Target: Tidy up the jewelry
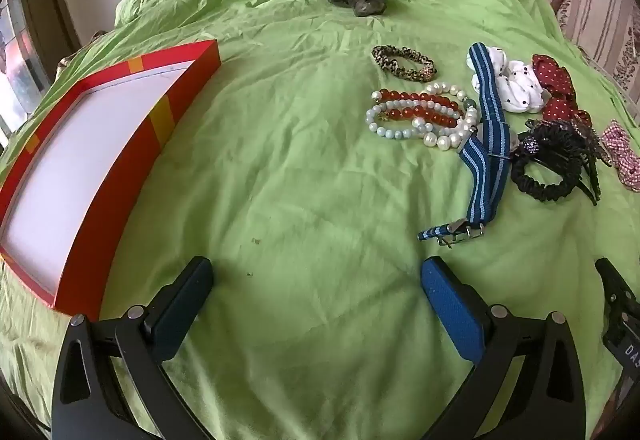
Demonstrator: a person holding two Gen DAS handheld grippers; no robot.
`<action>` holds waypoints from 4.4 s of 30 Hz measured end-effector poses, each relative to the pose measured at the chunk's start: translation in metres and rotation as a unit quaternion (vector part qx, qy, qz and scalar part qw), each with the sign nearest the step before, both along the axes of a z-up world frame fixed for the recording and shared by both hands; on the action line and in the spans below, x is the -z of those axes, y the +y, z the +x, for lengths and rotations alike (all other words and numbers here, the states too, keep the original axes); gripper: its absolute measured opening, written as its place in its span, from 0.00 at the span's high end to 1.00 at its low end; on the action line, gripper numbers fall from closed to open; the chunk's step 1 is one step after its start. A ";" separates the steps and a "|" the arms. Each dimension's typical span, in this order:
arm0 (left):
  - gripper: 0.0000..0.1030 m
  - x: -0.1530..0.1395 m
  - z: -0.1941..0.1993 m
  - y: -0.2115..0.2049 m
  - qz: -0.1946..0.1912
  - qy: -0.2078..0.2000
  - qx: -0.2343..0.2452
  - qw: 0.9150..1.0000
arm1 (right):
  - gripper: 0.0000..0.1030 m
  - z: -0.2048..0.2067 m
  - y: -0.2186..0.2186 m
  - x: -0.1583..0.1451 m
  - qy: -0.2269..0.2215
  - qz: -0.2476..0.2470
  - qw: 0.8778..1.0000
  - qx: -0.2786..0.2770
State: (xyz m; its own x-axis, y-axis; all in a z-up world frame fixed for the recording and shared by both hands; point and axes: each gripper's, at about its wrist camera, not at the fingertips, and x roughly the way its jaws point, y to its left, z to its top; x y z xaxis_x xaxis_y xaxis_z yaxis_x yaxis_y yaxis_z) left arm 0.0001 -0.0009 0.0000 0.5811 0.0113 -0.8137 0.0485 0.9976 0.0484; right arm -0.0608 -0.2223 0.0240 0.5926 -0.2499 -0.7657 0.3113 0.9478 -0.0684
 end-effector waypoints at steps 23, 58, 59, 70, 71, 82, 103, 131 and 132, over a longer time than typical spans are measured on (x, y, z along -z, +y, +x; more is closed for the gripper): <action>0.00 -0.056 -0.056 -0.005 -0.042 0.017 0.023 0.999 | 0.00 -0.049 -0.005 -0.036 -0.021 -0.001 1.000 0.012; 0.00 -0.095 -0.105 -0.016 -0.046 -0.034 0.067 0.996 | 0.01 -0.076 -0.002 -0.067 -0.037 0.045 0.998 0.038; 0.00 -0.095 -0.105 -0.016 -0.045 -0.032 0.068 0.996 | 0.01 -0.076 -0.001 -0.067 -0.034 0.041 0.998 0.036; 0.00 -0.083 -0.096 -0.012 -0.038 0.005 0.072 0.997 | 0.01 -0.072 0.012 -0.070 -0.023 0.007 1.000 0.019; 0.00 -0.081 -0.096 -0.012 -0.037 0.007 0.073 0.997 | 0.01 -0.071 0.012 -0.069 -0.021 0.007 1.000 0.019; 0.00 -0.073 -0.091 -0.012 -0.029 0.011 0.069 0.997 | 0.01 -0.068 0.014 -0.061 -0.017 -0.018 1.000 0.014; 0.37 -0.056 -0.050 0.021 -0.047 0.051 0.040 0.997 | 0.01 -0.046 -0.033 -0.050 -0.007 0.006 1.000 0.029; 0.37 -0.020 0.044 -0.054 -0.102 0.085 0.185 0.974 | 0.12 0.049 -0.130 -0.046 -0.027 0.090 0.995 0.025; 0.37 -0.019 0.044 -0.056 -0.106 0.087 0.187 0.973 | 0.12 0.055 -0.132 -0.044 -0.023 0.091 0.995 0.026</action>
State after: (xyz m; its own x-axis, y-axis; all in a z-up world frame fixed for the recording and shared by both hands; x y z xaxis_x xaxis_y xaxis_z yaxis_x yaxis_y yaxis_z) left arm 0.0443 -0.0568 0.0194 0.3658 -0.3531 -0.8611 0.3993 0.8953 -0.1975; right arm -0.0062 -0.3546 0.0676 0.6183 -0.1410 -0.7732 0.3599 0.9254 0.1191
